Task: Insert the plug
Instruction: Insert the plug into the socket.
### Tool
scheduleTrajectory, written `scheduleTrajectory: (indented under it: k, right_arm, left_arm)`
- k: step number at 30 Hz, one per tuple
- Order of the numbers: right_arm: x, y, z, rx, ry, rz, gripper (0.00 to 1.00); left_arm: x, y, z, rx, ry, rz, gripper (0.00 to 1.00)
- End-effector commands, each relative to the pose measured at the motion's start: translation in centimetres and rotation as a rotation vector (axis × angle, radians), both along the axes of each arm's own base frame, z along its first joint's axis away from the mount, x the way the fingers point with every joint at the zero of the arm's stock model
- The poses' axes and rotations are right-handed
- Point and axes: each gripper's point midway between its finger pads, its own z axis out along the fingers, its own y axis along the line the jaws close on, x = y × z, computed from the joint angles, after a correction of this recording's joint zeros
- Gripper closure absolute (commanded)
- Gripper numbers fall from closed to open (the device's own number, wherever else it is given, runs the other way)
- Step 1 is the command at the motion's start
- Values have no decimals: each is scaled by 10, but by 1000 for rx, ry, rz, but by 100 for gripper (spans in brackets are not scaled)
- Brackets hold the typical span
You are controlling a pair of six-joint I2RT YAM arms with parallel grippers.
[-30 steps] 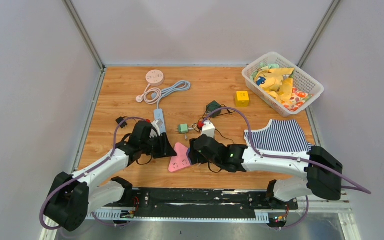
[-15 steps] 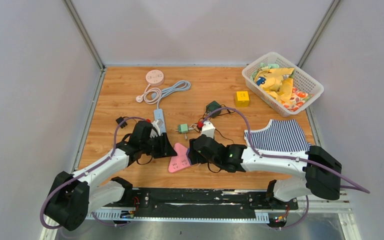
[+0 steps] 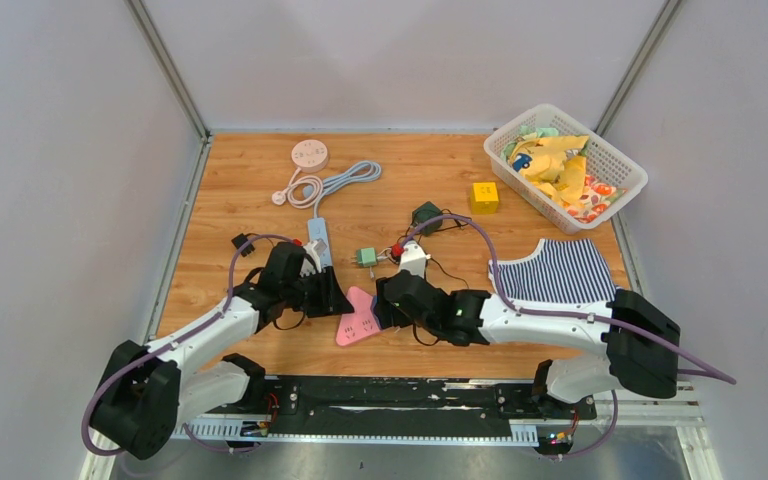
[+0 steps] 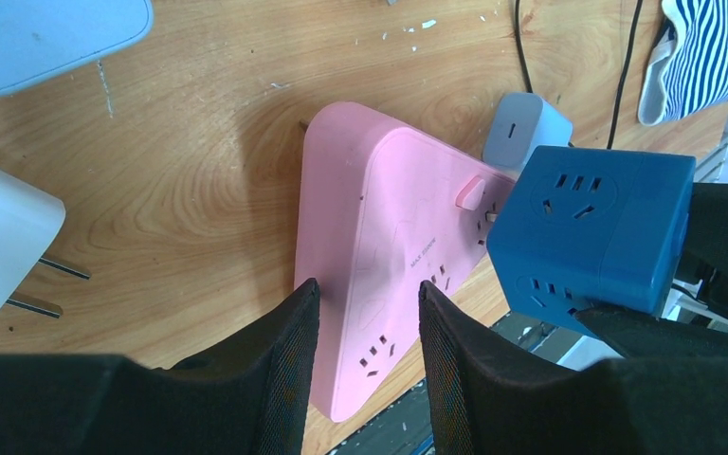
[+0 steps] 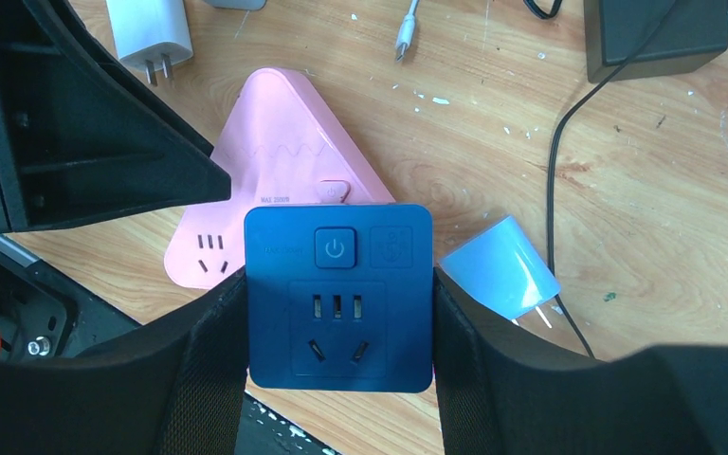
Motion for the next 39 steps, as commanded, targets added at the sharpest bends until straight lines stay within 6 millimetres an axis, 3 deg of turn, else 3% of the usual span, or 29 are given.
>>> scheduleTrajectory:
  k: [1,22,27,39]
  right_arm:
    - [-8,-1,-16,-65,0,44,100]
    - [-7,3,-6,11,-49,51,100]
    - [-6,9,4,55,-66,54,100]
    - [-6,8,8,70,-91,56,100]
  left_arm:
    - [-2,-1,-3,-10,9,-8,56]
    - [-2,-1,-4,-10,13,-6,56]
    - [-2,-1,-4,-8,14,-5,56]
    - [-2,0,-6,0,16,-1,50]
